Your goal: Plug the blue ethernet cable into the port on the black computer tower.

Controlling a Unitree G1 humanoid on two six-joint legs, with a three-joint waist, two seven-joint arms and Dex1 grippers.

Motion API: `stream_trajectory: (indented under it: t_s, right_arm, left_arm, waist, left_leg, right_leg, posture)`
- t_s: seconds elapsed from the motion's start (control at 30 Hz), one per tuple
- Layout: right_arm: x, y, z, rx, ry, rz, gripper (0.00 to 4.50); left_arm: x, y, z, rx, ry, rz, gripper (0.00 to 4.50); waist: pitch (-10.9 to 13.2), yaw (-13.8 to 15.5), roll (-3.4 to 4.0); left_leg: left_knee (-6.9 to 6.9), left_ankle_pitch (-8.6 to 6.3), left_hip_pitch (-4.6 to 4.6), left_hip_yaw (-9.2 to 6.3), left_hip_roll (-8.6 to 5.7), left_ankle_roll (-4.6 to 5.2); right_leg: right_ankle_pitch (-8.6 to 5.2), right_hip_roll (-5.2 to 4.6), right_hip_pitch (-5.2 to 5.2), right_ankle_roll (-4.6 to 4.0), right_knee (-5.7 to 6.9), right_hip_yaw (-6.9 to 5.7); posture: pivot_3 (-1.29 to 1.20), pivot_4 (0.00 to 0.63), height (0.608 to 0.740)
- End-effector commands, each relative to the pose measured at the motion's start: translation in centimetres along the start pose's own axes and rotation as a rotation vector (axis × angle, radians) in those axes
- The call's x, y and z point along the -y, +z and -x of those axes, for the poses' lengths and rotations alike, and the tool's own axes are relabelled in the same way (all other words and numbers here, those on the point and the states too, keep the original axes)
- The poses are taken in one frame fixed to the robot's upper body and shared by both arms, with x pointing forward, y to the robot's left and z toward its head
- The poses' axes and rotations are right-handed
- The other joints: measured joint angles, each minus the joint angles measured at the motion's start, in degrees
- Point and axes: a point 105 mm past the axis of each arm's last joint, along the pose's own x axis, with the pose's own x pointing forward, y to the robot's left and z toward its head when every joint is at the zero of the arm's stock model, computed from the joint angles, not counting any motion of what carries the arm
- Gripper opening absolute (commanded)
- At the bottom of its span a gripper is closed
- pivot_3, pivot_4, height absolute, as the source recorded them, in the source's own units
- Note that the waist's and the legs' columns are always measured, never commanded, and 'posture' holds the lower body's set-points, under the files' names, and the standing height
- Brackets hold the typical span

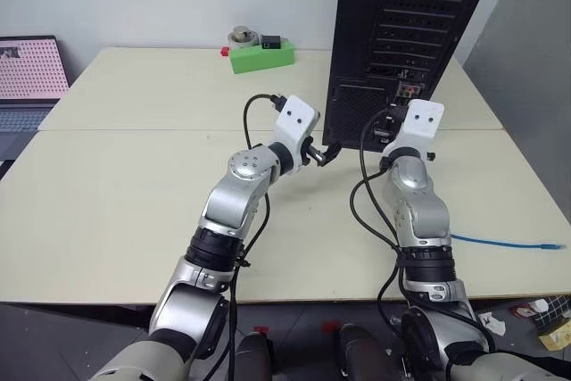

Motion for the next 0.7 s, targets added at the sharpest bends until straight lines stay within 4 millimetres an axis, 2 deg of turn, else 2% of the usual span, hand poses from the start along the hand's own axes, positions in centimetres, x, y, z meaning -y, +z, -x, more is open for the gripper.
stream_trajectory:
  t_s: [0.03,0.4,0.7]
  right_arm:
    - [0.6,3.4,0.0,0.143,-0.05,-0.018,0.01]
    - [-0.1,3.4,0.1,0.154,-0.04,0.023,0.01]
    - [-3.4,3.8,0.0,0.192,0.023,0.049,0.01]
  left_arm:
    - [0.2,1.7,0.2,0.063,-0.007,-0.035,4.4]
    - [0.3,1.8,0.2,0.063,-0.012,-0.031,4.4]
    - [1.3,2.0,0.2,0.063,-0.093,0.012,4.4]
  waist:
    - [0.0,0.1,0.01]
    - [0.01,0.46,0.01]
    - [0.01,-0.05,0.01]
  left_leg:
    - [0.0,0.0,-0.01,0.0,0.0,0.0]
    - [-0.01,0.0,-0.1,0.0,-0.01,0.0]
    - [-0.01,0.0,-0.09,0.0,0.0,0.0]
  right_leg:
    - [0.0,0.0,-0.01,0.0,0.0,0.0]
    - [0.0,-0.01,-0.06,-0.01,-0.05,-0.01]
    - [0.0,-0.01,-0.07,-0.01,-0.03,0.0]
  posture:
    - [0.0,0.15,0.74]
    - [0.0,0.15,0.74]
    - [0.0,0.15,0.74]
